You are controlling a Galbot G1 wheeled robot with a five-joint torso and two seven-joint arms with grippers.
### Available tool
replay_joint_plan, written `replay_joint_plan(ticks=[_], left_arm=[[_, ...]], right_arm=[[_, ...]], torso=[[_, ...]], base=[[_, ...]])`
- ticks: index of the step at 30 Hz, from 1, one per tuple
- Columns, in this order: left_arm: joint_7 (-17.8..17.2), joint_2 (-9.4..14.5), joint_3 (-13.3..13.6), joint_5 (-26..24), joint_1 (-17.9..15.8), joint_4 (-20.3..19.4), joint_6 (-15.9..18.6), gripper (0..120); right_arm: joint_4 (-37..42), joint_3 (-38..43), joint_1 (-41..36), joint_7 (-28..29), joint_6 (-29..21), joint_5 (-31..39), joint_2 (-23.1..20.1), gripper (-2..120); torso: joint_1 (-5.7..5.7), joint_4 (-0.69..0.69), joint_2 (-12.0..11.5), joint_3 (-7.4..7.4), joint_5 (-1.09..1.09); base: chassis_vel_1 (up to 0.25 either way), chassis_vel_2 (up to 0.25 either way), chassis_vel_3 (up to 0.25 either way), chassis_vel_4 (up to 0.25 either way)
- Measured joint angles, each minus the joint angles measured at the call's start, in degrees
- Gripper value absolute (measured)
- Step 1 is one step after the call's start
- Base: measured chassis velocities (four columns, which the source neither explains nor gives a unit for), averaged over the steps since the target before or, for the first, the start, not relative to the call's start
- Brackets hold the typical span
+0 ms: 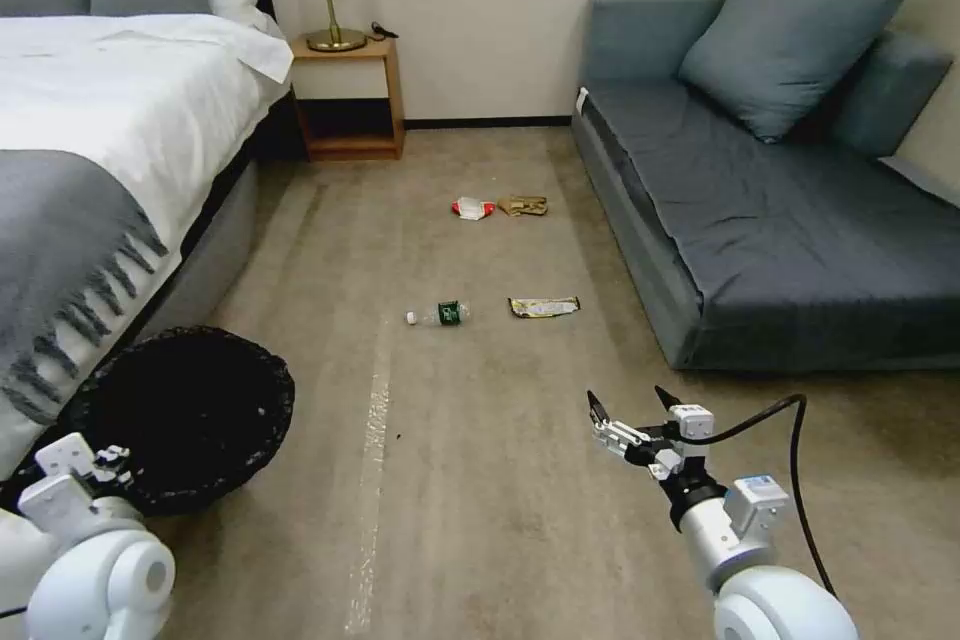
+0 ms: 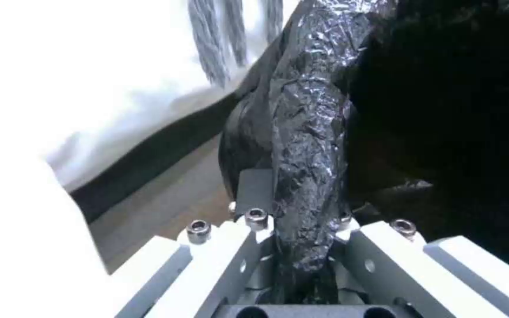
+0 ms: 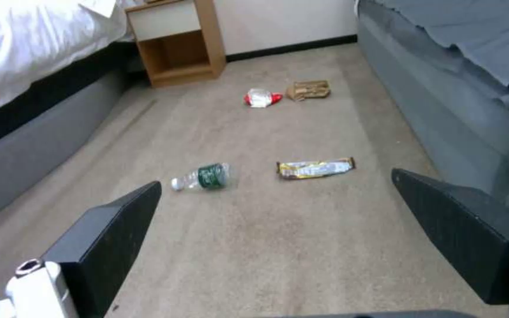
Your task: Pick up the trash bin, then pick up the garbage on the floor and place it into the trash bin.
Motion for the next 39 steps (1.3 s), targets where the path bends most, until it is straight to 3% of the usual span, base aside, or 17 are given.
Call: replay_joint_plan(ticks=[20, 39], left_arm=[[-0.5, -1.2, 1.3, 1.6, 2.2, -4.5, -0.4, 3], [0.2, -0.9, 1.5, 1.6, 1.7, -1.9, -2.3, 3]], right_arm=[[-2.8, 0.2, 0.9, -3.6, 2.8, -0.4, 0.0, 100], [-3.9, 0.3, 0.7, -4.3, 2.8, -0.6, 0.8, 100]], torso=[[0.0, -0.01, 0.0, 0.0, 0.0], [0.0, 0.0, 0.0, 0.0, 0.0]], base=[[0.0, 0.0, 0.0, 0.0], [-0.096, 0.102, 0.094, -0.102]])
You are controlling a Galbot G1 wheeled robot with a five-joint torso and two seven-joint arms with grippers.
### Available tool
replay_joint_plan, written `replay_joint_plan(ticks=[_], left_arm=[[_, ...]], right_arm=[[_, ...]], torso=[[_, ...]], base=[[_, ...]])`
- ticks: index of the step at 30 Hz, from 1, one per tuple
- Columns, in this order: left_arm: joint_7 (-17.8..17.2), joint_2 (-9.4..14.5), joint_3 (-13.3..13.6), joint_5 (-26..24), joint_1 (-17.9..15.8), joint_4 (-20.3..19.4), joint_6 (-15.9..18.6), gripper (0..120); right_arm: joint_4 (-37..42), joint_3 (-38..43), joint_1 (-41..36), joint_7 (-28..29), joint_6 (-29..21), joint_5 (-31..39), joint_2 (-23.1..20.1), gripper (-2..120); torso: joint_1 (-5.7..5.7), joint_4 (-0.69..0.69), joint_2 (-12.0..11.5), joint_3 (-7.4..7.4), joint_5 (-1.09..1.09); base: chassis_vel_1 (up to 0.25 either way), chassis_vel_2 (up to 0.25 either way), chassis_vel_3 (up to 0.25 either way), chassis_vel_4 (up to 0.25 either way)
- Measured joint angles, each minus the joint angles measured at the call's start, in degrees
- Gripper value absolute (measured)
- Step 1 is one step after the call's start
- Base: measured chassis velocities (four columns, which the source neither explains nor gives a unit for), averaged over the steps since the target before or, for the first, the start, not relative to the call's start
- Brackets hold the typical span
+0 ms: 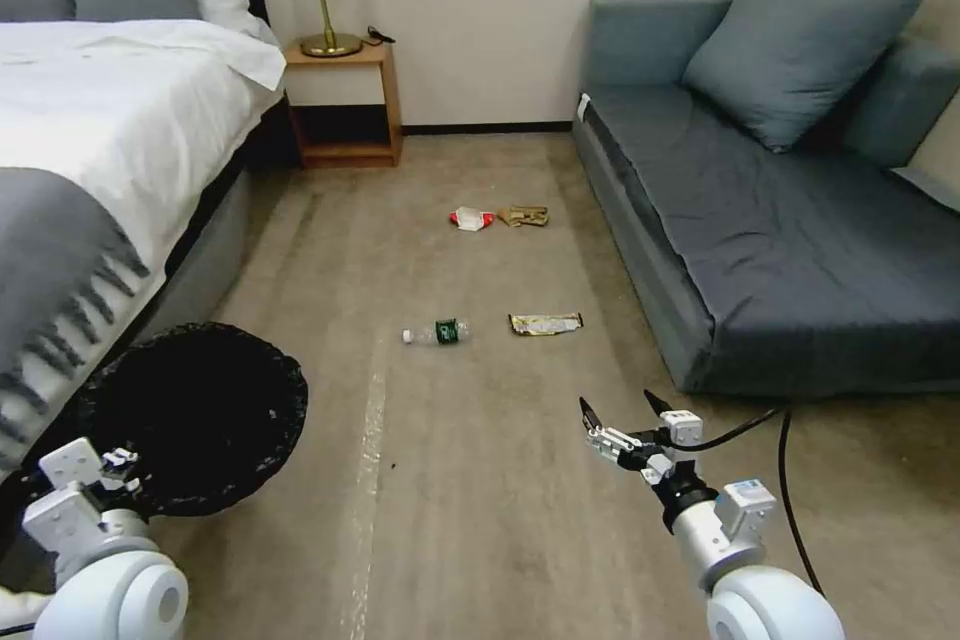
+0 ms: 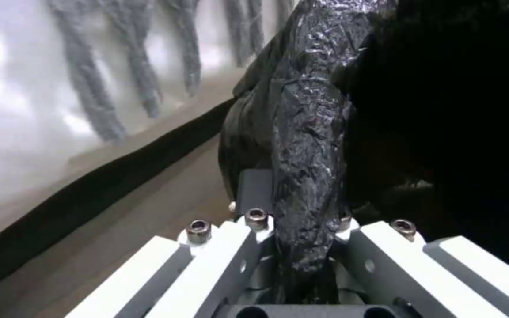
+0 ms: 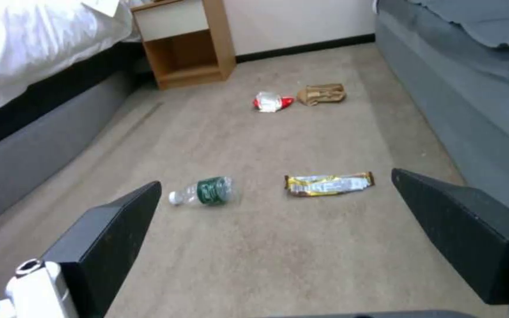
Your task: Pick up the trash bin, then pick up the garbage on the floor and place it into the trash bin.
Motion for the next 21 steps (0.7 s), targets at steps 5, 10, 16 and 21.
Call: replay_joint_plan(ticks=[5, 10, 16, 21], left_arm=[[0.0, 0.1, 0.1, -0.1, -0.9, 1.2, -0.7, 3], [-0.8, 0.3, 0.1, -0.8, -2.0, 1.9, -0.7, 3], [-0.8, 0.4, 0.2, -0.9, -2.4, 1.6, 0.0, 3], [-0.8, 0.4, 0.2, -1.0, -3.0, 1.9, 0.2, 3]], right_arm=[[-0.7, -0.1, 0.5, 0.0, 0.0, -0.1, 0.1, 100], [-1.5, -0.2, 1.3, -0.1, 0.0, -0.2, 0.2, 100], [-2.7, -0.3, 2.2, -0.1, -0.1, -0.2, 0.3, 100], [-3.4, -0.7, 3.0, -0.1, -0.1, -0.2, 0.3, 100]], torso=[[0.0, -0.01, 0.0, 0.0, -0.01], [0.0, -0.01, 0.0, 0.0, -0.01], [0.0, 0.0, 0.0, 0.0, -0.01], [0.0, -0.01, 0.0, 0.0, 0.0]], base=[[-0.124, 0.127, 0.118, -0.125], [-0.155, 0.154, 0.148, -0.144], [-0.146, 0.15, 0.144, -0.156], [-0.167, 0.171, 0.158, -0.16]])
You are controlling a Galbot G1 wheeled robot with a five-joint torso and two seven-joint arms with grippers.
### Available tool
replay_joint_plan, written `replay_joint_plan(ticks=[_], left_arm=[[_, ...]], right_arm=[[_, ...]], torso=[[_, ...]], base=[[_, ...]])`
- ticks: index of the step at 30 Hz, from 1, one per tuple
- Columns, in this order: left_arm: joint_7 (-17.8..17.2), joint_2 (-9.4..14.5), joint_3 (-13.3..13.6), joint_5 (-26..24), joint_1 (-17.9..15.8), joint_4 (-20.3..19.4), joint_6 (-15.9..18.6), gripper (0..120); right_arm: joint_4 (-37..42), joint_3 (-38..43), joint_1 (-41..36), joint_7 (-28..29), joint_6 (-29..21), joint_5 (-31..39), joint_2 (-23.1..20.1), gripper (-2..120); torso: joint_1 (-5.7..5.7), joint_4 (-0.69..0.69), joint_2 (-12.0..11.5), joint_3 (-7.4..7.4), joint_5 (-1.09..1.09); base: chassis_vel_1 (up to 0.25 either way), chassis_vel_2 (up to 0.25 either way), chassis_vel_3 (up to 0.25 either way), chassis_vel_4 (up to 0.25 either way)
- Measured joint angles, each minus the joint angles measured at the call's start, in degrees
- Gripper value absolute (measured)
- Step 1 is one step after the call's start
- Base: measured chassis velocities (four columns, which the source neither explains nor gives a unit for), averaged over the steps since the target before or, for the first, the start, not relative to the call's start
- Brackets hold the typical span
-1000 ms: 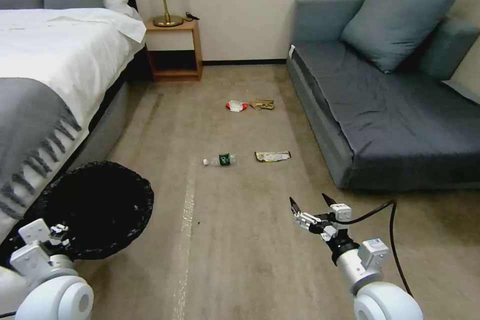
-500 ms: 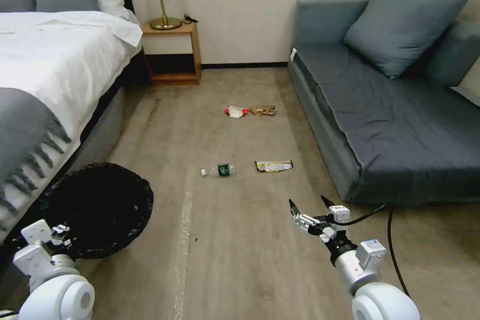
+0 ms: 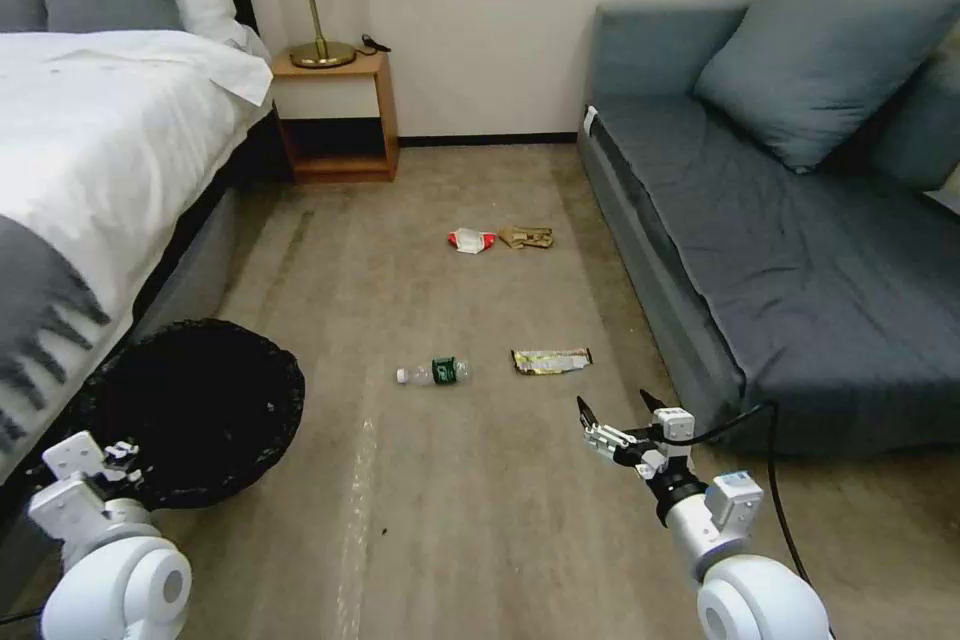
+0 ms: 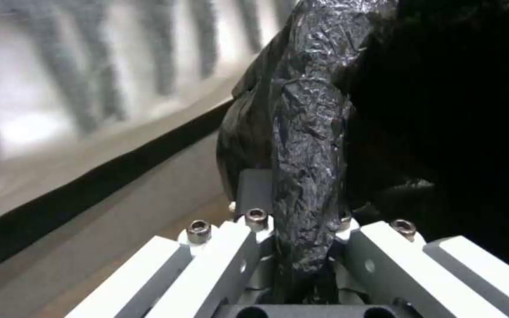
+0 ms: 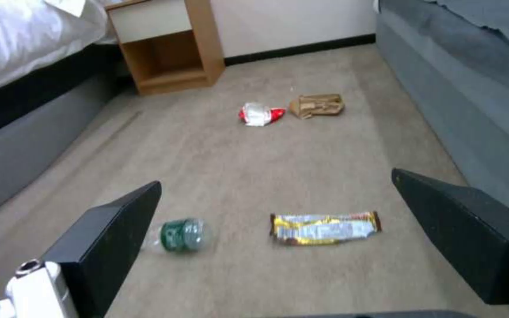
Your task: Pick up the trash bin, then pick up the garbage on the floor and place it into the trash bin.
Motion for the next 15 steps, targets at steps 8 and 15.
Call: replay_joint_plan(ticks=[8, 15], left_arm=[[0.1, -0.1, -0.2, 0.0, -0.1, 0.8, -0.2, 3], [0.3, -0.1, -0.3, 0.0, -0.4, 1.6, -0.5, 3]], right_arm=[[-0.6, -0.5, 0.8, 0.1, 0.0, -0.1, 0.1, 100], [-1.1, -0.9, 1.2, 0.1, 0.2, -0.4, 0.2, 100]], torso=[[0.0, 0.01, 0.0, 0.0, 0.0], [0.0, 0.0, 0.0, 0.0, -0.01]], base=[[-0.162, 0.163, 0.161, -0.161], [-0.155, 0.162, 0.155, -0.169]])
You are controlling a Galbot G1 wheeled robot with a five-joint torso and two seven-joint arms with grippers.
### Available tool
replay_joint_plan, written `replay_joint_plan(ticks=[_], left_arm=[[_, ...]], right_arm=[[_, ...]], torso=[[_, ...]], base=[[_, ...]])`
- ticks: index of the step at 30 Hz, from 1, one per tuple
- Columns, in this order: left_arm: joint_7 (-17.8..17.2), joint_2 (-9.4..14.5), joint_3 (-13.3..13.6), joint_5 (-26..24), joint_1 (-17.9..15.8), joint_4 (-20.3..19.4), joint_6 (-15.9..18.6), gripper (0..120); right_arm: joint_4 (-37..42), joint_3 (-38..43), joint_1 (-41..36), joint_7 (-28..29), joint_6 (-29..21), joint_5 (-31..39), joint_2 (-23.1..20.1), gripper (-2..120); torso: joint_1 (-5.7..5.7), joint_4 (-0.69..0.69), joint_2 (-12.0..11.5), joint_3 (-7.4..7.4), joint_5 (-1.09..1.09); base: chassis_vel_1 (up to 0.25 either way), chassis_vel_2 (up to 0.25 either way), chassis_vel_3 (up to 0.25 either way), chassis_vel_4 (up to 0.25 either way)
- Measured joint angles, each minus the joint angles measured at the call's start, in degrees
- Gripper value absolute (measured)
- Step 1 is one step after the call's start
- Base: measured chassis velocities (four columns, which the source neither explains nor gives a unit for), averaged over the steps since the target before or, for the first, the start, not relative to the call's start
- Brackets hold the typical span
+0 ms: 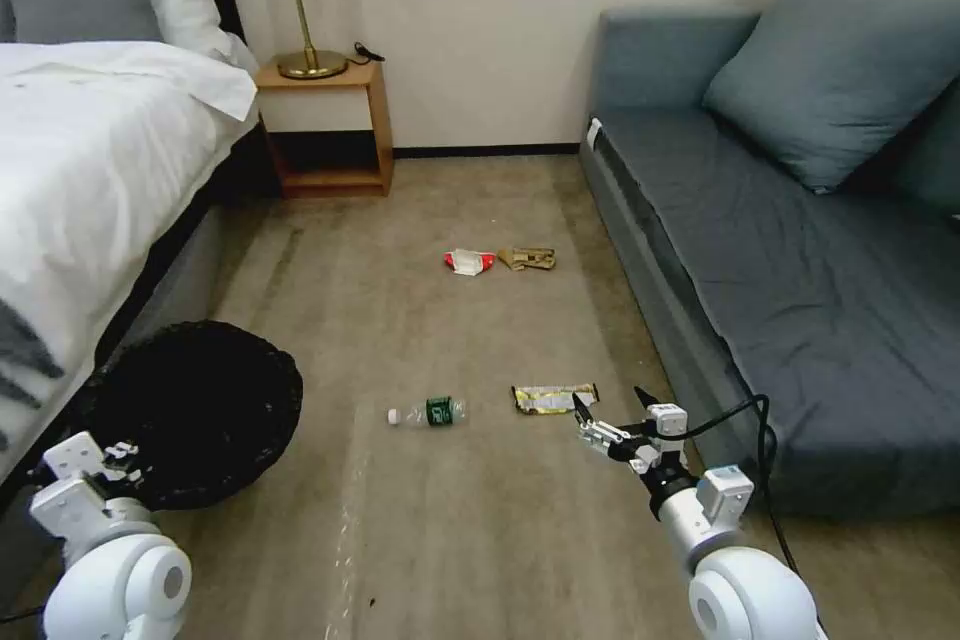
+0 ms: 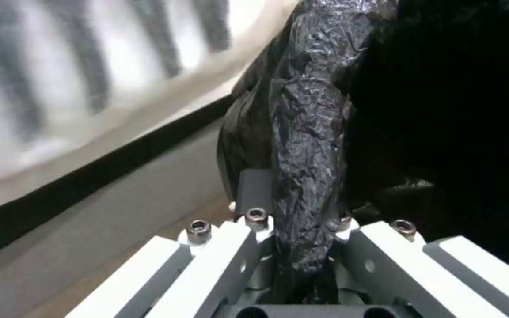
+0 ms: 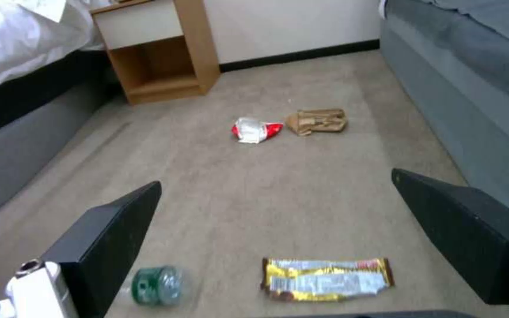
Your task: Pick up the trash bin, then pick up the garbage on the floor and place it into the trash bin.
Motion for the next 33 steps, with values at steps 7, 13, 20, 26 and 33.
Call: replay_joint_plan(ticks=[7, 13, 20, 26, 33], left_arm=[[0.0, -0.1, 0.0, 0.0, -0.4, 0.3, -0.1, 3], [0.1, -0.2, 0.0, 0.0, -0.5, 0.6, -0.4, 3], [0.1, 0.4, 0.0, 0.2, -0.3, 1.0, -1.2, 3], [0.1, 2.4, -0.2, -0.2, 0.1, 2.0, -2.0, 3], [0.8, 5.4, -0.9, -3.3, 0.8, 1.4, -2.3, 3]], right_arm=[[-0.4, -0.2, 0.0, -0.1, 0.6, -0.3, -0.1, 100], [-0.5, -0.6, 0.2, -0.2, 0.7, -0.6, -0.2, 100], [-0.5, -2.0, 0.3, 0.2, 1.1, -1.0, -0.3, 100], [-0.7, -3.4, 1.8, 0.3, -0.3, -0.7, -1.3, 100], [-4.3, -8.6, 10.4, -1.5, -3.7, 2.0, -7.4, 100]], torso=[[0.0, 0.0, 0.0, 0.0, 0.0], [0.0, -0.01, 0.0, 0.0, 0.0], [0.0, -0.01, 0.0, 0.0, 0.0], [0.0, -0.01, 0.0, 0.0, -0.01], [0.0, 0.0, 0.0, -0.01, 0.0]], base=[[-0.147, 0.149, 0.158, -0.162], [-0.166, 0.146, 0.153, -0.138], [-0.136, 0.146, 0.151, -0.138], [-0.077, 0.064, 0.067, -0.068], [0.0, 0.0, 0.0, 0.0]])
